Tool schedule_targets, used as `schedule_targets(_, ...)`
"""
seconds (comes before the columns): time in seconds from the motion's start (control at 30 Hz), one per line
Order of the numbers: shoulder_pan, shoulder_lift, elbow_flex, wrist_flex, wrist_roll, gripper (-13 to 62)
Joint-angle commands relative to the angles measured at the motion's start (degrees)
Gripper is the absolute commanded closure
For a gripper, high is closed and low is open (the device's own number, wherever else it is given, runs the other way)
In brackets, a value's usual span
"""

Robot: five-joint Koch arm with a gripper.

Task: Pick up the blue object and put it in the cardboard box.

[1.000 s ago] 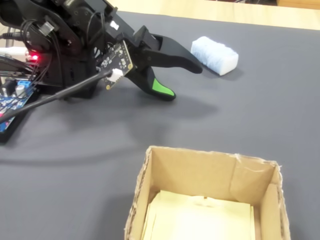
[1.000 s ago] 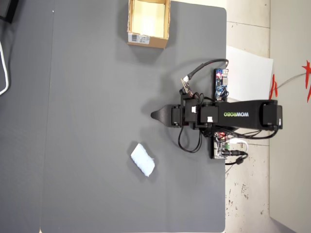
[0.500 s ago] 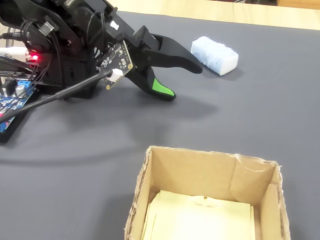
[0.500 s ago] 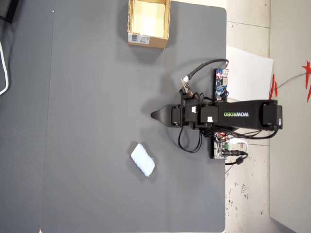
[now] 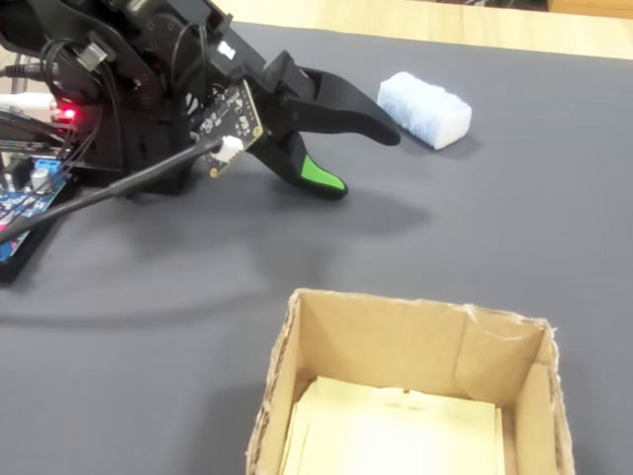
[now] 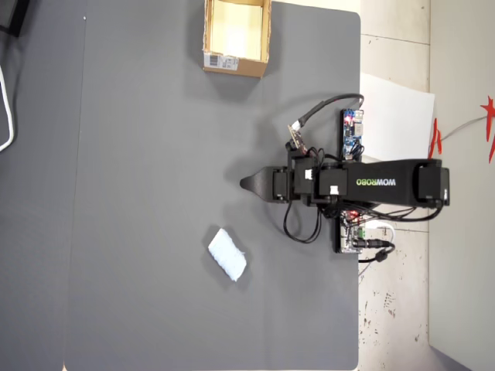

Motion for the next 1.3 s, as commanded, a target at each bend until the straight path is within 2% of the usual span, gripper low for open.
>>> schedule_targets(0.0, -0.26, 4.92, 1.67, 2.99, 1.49, 15.1)
schedule_targets(0.1, -1.14, 4.92, 1.67, 0.09, 10.46, 15.7)
schedule_targets(0.53, -16.26, 4.83, -4.31, 0.0, 18.81, 15.7)
schedule_targets(0.83, -25.49, 3.69, -13.1, 12.13, 24.43, 15.7)
schedule_targets(0.97, -25.75, -0.53, -16.87, 12.92, 24.43, 15.7)
schedule_targets(1.27, -26.19, -14.5, -38.41, 28.65, 24.08, 15.7)
